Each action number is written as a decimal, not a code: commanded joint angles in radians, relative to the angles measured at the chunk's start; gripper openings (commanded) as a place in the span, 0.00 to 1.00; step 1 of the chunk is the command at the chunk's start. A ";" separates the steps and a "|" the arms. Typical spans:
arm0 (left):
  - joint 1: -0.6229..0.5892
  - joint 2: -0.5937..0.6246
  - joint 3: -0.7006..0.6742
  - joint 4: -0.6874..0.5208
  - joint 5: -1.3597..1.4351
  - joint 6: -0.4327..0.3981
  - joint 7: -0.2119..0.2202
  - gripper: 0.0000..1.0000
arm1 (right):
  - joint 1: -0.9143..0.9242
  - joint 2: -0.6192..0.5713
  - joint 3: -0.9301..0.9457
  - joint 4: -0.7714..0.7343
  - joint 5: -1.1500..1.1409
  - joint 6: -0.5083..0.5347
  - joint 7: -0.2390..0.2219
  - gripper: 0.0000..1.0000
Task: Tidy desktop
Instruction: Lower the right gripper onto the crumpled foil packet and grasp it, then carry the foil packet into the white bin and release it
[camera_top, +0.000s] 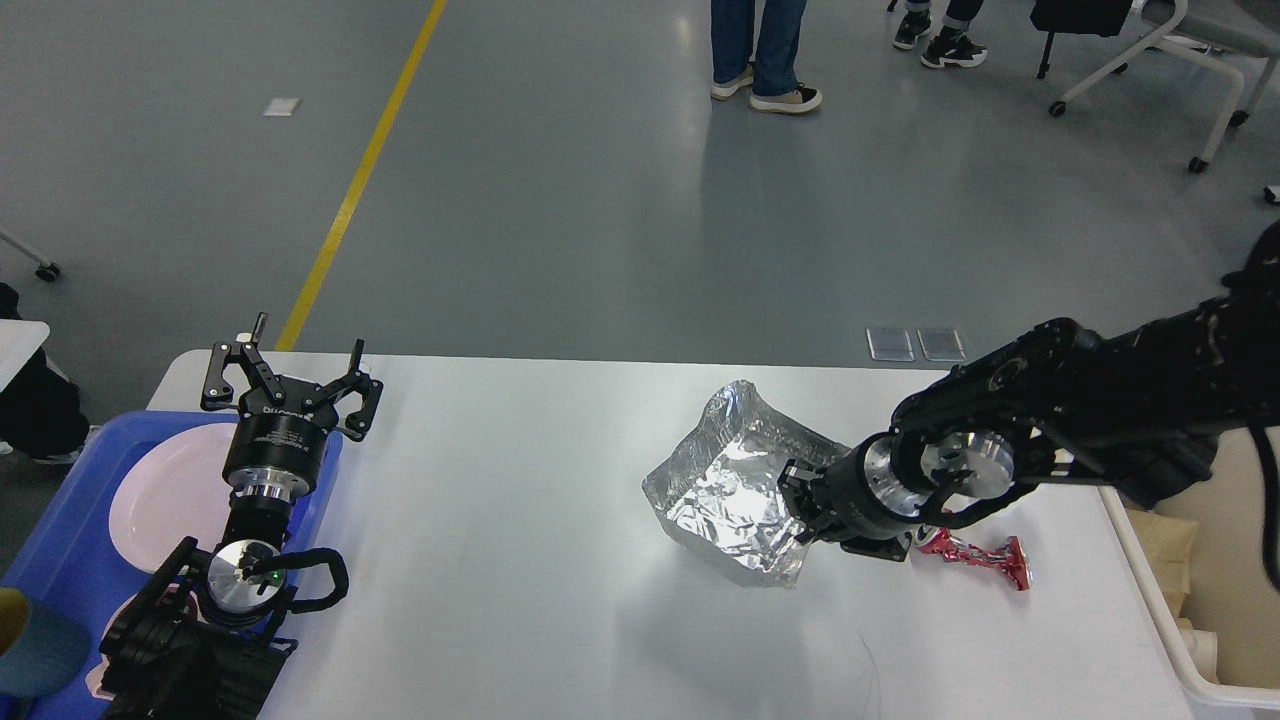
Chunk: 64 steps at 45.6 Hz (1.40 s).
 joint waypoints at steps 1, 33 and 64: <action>0.000 0.000 0.000 0.000 0.000 0.000 0.001 0.96 | 0.224 -0.017 -0.109 0.163 -0.057 0.063 0.001 0.00; 0.000 0.000 0.000 0.000 0.000 0.000 -0.001 0.96 | 0.746 -0.180 -0.305 0.355 -0.363 0.506 0.006 0.00; 0.002 0.000 0.000 0.000 0.000 0.000 0.001 0.96 | 0.145 -0.623 -0.436 -0.365 -0.374 0.462 0.009 0.00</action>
